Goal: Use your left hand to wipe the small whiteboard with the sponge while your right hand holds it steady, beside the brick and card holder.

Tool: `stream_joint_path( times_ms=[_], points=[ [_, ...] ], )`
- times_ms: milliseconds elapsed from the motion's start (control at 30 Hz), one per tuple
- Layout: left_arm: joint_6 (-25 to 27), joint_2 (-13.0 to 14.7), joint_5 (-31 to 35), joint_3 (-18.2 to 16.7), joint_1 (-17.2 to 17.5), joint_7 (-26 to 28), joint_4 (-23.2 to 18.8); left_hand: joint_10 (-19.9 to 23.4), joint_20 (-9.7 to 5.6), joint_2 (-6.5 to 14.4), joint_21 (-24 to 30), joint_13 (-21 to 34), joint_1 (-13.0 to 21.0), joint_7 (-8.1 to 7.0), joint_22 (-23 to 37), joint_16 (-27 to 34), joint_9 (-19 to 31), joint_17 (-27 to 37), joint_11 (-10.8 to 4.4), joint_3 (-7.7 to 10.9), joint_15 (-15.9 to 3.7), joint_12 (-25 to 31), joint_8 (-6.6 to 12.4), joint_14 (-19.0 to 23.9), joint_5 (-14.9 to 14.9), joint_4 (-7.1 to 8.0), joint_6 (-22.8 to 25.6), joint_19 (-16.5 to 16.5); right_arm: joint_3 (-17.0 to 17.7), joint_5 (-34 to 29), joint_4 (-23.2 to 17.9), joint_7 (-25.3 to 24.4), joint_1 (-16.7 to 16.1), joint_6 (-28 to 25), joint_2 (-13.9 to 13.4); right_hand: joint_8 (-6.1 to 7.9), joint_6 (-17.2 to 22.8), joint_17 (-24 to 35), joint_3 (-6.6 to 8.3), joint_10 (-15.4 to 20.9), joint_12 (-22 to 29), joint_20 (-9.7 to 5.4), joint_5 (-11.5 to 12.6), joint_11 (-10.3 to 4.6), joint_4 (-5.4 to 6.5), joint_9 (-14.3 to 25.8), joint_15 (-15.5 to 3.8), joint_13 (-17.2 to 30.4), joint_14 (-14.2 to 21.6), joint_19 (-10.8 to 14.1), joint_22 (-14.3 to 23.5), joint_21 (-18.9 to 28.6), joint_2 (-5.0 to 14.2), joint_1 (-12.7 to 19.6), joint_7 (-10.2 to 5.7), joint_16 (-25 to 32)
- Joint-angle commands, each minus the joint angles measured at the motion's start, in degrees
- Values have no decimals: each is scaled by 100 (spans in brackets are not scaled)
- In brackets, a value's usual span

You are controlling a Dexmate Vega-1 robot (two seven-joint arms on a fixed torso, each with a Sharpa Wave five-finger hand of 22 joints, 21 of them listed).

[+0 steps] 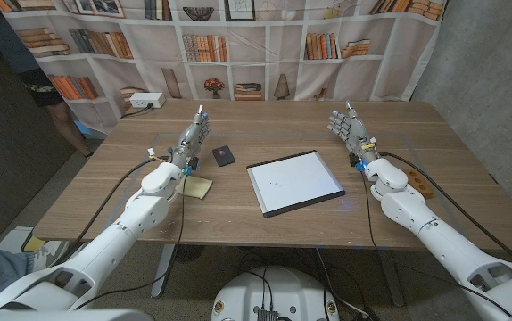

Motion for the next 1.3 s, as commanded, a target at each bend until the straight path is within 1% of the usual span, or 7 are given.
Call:
stream_joint_path(
  times_ms=[33, 200, 333, 467, 667, 933, 1300],
  points=[
    [16, 100, 5, -57, 113, 73, -109, 45, -31, 16, 30, 16, 40, 61, 9, 30, 29, 27, -29, -38, 7, 29, 32, -36, 28, -9, -3, -11, -132, -197, 36, -80, 114, 50, 98, 25, 51, 20, 24, 44, 23, -142, 26, 14, -6, 8, 1, 21, 30, 22, 15, 22, -9, 36, 10, 22],
    [-1, 106, 40, -66, 200, 178, -229, 68, -36, 20, 33, 16, 44, 53, 9, 32, 30, 27, -65, -38, -12, 36, 35, -27, 23, -9, 12, -3, -137, -219, 82, 5, 133, 115, 66, 21, 47, 20, 22, 46, 21, -140, 25, 14, -7, 8, -1, 22, 31, 24, 15, 14, -8, 35, 13, 20],
    [9, 153, 96, -72, 337, 307, -454, 108, -56, 26, 45, 16, 52, 26, 8, 51, 30, 26, -100, -37, -46, 47, 54, 33, 16, -12, 73, 32, -168, -222, 147, 255, 178, 189, -9, 21, 52, 20, 20, 42, 16, -140, 24, 5, -9, 8, -10, 22, 37, 27, 16, 7, -8, 35, 4, 20],
    [-77, 164, 185, -99, 477, 480, -648, 202, -115, 31, 72, 16, 72, 32, 7, 65, 30, 23, -112, -34, -53, 75, 78, 96, 9, -21, 156, 112, -126, -145, 283, 413, 164, 477, 74, 22, 60, 20, 17, 45, 15, -145, 24, -28, -11, 8, -18, 22, 41, 35, 16, 2, -9, 35, -2, 19],
    [-59, 348, 351, -79, 553, 466, -870, 196, -107, 30, 55, 16, 87, 30, 6, 54, 29, 22, -110, -33, -62, 65, 65, 87, 5, -29, 141, 80, -56, 16, 432, 601, 80, 842, 217, 20, 64, 20, 10, 56, 13, -153, 25, -49, -15, 9, -44, 23, 47, 45, 16, -12, -14, 33, -14, 16],
    [-1, 482, 513, -84, 616, 558, -1039, 193, -93, 30, 53, 16, 103, 26, 5, 46, 28, 21, -111, -32, -62, 57, 62, 85, -1, -36, 154, 85, 20, -51, 19, 528, -262, 1097, 82, 21, 81, 20, 3, 59, 7, -158, 28, -70, -21, 9, -54, 23, 51, 51, 16, -32, -15, 33, -21, 11],
    [-326, 404, 425, -156, 708, 437, -1018, 184, -94, 34, 46, 16, 128, 77, 5, 37, 28, 21, -13, -30, -28, 43, 44, 84, -11, -47, 137, 81, 101, -256, -658, 271, -740, 1188, -197, 24, 103, 19, -5, 71, 4, -167, 32, -108, -27, 10, -83, 24, 52, 67, 17, -50, -18, 34, -46, 5]
  ],
)
